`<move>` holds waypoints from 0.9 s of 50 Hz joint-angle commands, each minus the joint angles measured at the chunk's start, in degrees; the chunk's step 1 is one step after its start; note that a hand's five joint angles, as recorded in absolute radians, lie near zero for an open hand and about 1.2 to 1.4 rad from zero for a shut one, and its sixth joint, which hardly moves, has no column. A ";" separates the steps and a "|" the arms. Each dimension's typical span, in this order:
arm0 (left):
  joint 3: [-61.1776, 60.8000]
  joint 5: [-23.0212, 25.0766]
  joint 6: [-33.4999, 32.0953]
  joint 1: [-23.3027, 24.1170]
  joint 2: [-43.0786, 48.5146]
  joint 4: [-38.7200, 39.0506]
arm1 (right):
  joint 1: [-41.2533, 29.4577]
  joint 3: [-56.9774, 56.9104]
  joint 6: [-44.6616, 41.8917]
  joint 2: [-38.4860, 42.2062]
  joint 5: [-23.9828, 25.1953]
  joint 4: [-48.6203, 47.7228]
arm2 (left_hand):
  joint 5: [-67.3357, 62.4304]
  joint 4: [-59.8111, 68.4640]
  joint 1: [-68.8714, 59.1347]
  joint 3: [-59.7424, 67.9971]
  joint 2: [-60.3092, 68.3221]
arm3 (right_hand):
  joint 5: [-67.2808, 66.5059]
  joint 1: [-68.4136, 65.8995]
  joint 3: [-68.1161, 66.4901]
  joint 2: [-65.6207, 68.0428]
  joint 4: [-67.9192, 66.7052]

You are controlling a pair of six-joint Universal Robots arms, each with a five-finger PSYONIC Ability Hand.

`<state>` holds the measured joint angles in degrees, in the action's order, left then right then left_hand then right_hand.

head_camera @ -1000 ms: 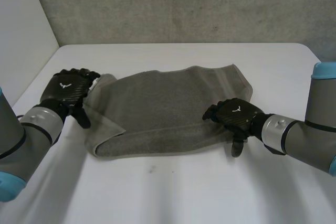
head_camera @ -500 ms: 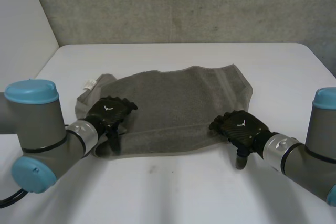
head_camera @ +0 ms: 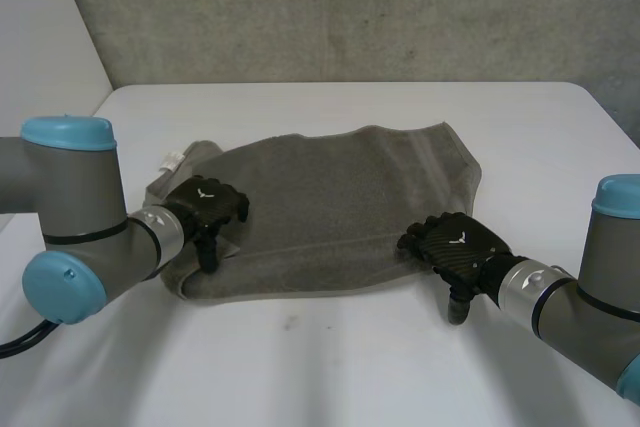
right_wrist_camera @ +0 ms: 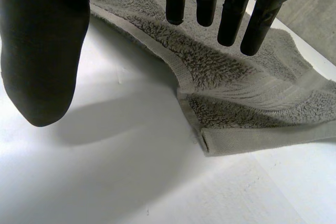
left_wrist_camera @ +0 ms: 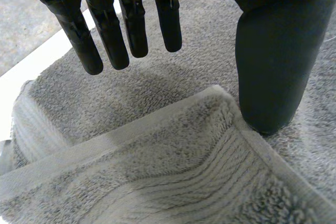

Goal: Fold the towel.

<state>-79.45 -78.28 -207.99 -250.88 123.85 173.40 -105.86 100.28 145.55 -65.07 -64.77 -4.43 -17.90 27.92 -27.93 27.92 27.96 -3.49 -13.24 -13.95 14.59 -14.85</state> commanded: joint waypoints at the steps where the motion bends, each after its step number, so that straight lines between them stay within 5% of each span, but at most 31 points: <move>1: 0.52 -6.80 0.22 -0.57 0.43 2.73 | 0.04 -0.17 -0.18 0.29 -0.01 -0.14 | -4.69 4.66 -4.66 4.66 4.63 | 3.49 3.24 3.95 -4.59 4.85; 11: -4.74 -22.34 0.22 -5.66 -0.97 9.58 | 0.04 -0.96 -0.53 0.73 -0.18 -1.28 | -7.04 7.02 -7.01 7.02 6.98 | 3.49 3.24 3.95 -4.59 4.85; 26: -21.28 -20.95 1.45 -7.17 -16.19 20.49 | -0.14 -1.49 -0.61 1.44 -1.15 -1.46 | 3.39 -3.41 3.42 -3.41 -3.45 | 3.49 3.24 3.95 -4.59 4.85; 36: -32.00 -2.32 1.01 -7.17 -24.54 23.21 | -0.14 -1.40 -0.61 1.44 -1.15 -1.46 | 4.23 -4.25 4.26 -4.25 -4.29 | 3.49 3.24 3.95 -4.59 4.85; 41: -35.51 12.85 -2.40 -11.54 -28.22 24.27 | -0.14 -1.40 -0.61 1.44 -1.15 -1.37 | 2.88 -2.91 2.91 -2.91 -2.95 | 3.49 3.24 3.95 -4.59 4.85; 45: -35.16 18.16 -6.37 -13.32 -28.23 24.09 | -0.14 -1.40 -0.61 1.35 -1.15 -1.37 | 2.55 -2.57 2.58 -2.57 -2.61 | 3.49 3.24 3.95 -4.59 4.85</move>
<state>-114.12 -70.20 -209.19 -260.65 96.71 197.60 -106.00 98.87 144.93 -63.64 -65.92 -5.82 -11.73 21.47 -21.57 21.60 21.58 -3.50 -13.24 -13.95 14.59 -14.85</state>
